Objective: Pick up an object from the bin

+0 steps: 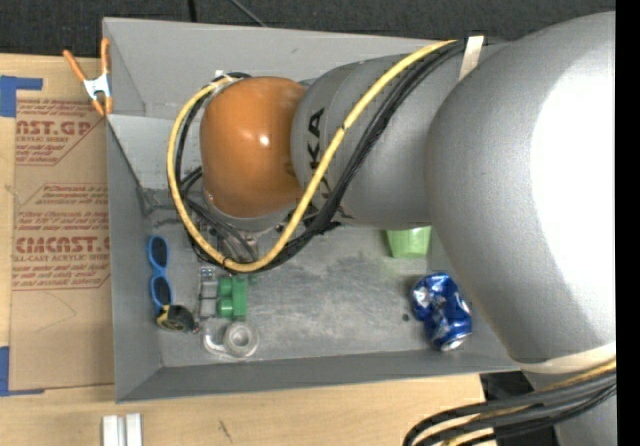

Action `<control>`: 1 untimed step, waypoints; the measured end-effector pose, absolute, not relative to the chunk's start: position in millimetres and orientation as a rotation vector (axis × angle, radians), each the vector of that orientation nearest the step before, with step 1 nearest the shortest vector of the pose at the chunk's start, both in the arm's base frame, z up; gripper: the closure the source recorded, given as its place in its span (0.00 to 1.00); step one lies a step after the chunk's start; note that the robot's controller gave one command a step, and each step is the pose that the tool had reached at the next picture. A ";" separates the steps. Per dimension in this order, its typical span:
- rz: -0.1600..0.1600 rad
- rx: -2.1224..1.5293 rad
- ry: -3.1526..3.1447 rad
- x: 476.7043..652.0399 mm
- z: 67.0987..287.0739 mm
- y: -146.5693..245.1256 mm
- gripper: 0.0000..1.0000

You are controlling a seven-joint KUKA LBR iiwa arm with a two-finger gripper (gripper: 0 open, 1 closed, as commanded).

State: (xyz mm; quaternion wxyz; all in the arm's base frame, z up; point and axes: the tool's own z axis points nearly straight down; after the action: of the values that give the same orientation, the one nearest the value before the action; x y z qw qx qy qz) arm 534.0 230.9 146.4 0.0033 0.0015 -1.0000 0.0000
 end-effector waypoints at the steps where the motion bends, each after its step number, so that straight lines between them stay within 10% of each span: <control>1: 0.003 0.057 -3.132 496.5 65.4 189.0 0.00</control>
Offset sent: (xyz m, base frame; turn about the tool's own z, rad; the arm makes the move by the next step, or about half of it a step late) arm -0.0342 -0.0410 -0.0764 -0.0334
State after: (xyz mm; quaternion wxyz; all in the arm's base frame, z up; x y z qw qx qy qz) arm 496.5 189.0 65.4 0.0046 0.0181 -0.9998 0.0009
